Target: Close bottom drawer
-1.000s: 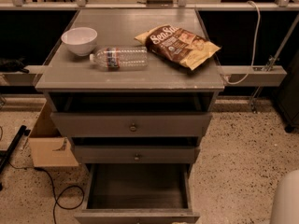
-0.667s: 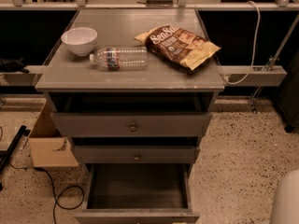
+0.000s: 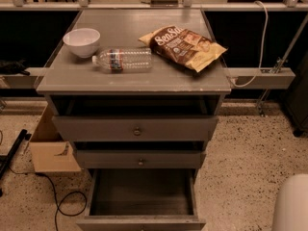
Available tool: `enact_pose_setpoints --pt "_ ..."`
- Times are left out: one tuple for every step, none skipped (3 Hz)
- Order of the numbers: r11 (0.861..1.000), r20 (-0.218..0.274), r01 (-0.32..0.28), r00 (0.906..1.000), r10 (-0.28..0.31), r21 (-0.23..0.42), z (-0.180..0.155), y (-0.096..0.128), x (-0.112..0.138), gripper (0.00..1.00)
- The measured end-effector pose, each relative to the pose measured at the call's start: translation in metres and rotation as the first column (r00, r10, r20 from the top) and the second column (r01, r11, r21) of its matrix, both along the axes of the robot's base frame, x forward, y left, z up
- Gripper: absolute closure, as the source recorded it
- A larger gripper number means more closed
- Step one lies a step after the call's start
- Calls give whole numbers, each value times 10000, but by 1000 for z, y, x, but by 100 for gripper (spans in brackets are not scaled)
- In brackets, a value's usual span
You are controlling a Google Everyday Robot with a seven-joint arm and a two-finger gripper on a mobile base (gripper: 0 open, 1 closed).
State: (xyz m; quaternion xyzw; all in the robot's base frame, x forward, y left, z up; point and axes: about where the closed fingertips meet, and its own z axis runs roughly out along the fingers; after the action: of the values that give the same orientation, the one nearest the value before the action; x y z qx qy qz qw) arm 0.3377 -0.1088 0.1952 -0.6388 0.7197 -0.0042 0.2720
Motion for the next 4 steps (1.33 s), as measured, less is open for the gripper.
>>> enact_pose_setpoints --pt "9999 -275 -87 9996 85 -56 -13 4 -9 100" --pt "9996 -909 -237 9956 224 -135 -43 15 -30 100" --pt "9995 -924 -258 9954 242 -159 -45 18 -29 100" --pt "9992 -801 -295 9964 273 -263 -49 29 -14 100"
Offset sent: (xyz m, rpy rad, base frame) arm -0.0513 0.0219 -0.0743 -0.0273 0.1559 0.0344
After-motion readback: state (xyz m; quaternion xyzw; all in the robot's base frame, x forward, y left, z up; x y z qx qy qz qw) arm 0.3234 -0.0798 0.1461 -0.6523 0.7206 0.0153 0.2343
